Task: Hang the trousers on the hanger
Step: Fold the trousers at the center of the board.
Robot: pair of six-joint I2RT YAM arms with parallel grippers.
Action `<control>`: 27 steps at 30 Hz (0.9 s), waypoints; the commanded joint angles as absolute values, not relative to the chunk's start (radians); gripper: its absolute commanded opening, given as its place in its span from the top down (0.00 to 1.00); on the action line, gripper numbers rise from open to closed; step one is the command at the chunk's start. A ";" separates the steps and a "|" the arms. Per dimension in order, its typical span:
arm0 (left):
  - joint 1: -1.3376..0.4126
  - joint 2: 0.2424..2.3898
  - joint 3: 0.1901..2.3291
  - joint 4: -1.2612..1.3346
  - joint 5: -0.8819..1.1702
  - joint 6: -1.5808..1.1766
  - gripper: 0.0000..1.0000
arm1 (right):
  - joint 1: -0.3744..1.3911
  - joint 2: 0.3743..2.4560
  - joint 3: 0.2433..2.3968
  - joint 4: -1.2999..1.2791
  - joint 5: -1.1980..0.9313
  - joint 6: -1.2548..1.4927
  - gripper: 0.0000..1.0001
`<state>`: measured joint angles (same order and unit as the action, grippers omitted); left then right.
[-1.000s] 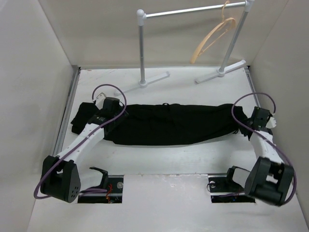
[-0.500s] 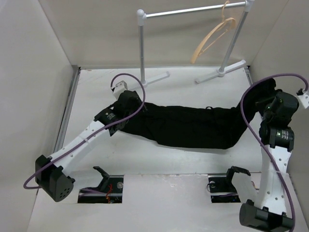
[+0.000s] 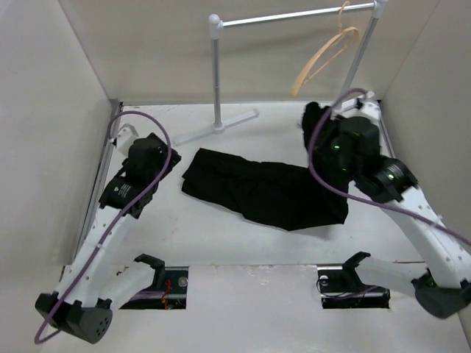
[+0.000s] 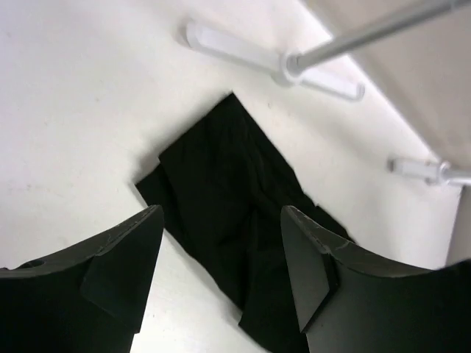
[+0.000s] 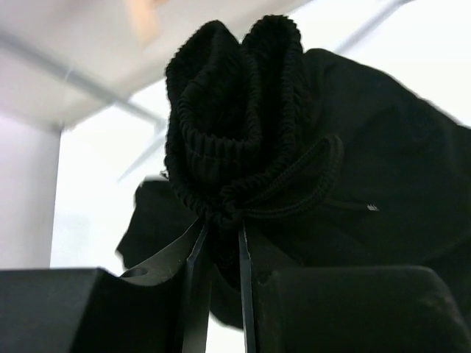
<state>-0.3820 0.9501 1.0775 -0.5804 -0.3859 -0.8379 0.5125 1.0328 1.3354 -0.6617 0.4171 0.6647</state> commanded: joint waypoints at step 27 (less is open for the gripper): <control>-0.226 1.106 0.859 -0.302 -0.175 -0.796 0.40 | 0.937 1.510 1.412 -0.492 0.381 0.792 0.55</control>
